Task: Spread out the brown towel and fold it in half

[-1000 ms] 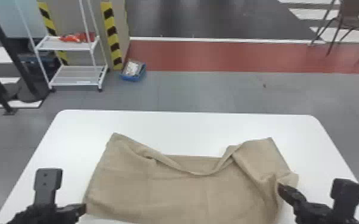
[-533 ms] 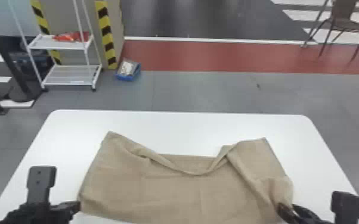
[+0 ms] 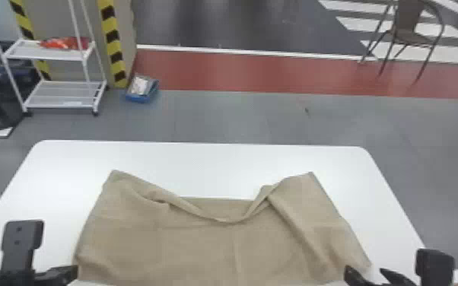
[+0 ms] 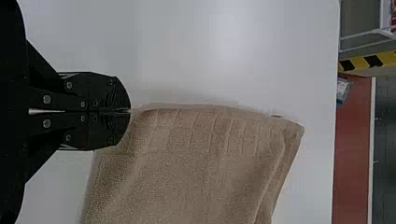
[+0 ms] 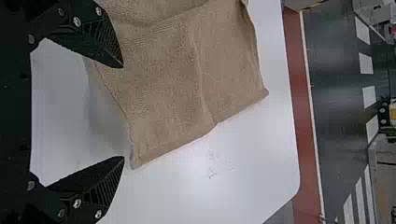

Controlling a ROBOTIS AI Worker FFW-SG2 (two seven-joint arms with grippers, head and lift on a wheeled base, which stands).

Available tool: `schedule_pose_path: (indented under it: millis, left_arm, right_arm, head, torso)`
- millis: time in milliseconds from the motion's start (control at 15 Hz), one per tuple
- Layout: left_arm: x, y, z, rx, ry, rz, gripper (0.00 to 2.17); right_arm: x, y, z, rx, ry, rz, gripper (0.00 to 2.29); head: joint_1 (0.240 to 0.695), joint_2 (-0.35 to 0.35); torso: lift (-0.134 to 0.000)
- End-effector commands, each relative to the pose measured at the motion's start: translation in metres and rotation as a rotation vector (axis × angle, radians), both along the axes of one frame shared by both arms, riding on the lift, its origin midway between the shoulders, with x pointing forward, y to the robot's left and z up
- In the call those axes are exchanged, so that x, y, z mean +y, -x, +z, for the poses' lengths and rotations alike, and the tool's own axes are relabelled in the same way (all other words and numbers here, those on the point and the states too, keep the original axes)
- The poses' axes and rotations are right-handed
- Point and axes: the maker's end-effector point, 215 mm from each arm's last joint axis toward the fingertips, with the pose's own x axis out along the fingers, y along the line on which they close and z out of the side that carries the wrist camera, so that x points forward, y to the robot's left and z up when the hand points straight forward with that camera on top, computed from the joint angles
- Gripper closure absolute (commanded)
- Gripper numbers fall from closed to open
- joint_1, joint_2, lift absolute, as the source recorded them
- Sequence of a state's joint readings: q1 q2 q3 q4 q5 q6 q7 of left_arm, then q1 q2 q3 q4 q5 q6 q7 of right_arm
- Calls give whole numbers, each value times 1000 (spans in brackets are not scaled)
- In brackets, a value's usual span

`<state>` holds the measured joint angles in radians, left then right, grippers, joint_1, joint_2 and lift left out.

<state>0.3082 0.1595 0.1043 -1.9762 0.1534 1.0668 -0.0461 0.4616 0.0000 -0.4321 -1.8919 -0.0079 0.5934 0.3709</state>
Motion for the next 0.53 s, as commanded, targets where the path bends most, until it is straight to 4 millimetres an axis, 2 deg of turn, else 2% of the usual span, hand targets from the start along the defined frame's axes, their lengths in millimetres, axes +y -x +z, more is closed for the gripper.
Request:
schedule_pose_path:
  millis: [0, 133, 200, 267, 333, 467]
  left_arm:
    - [-2, 2, -1, 1, 1, -3, 1683]
    - [-4, 3, -2, 2, 1, -7, 1693]
    - [-5, 3, -2, 3, 0, -11, 1706]
    - [-7, 3, -3, 4, -2, -15, 1706]
    - [-9, 3, -3, 4, -3, -19, 1706]
    - [-10, 3, -4, 5, -6, -22, 1706]
  right_arm:
    - [-26, -5, 14, -50, 27, -41, 211]
    - [-59, -8, 17, -60, 32, -113, 211]
    - [-69, -10, 16, -65, 27, -134, 218]
    - [-70, -11, 12, -62, 18, -142, 238]
    - [-68, -12, 5, -54, 3, -143, 340]
    - [-61, -16, -11, -37, -17, -138, 343]
  head:
    - [695, -147]
    - [695, -171]
    - [695, -190]
    - [695, -230]
    - [695, -245]
    - [695, -262]
  torso:
    - [0]
    - [0]
    - [0]
    - [0]
    - [0]
    - [0]
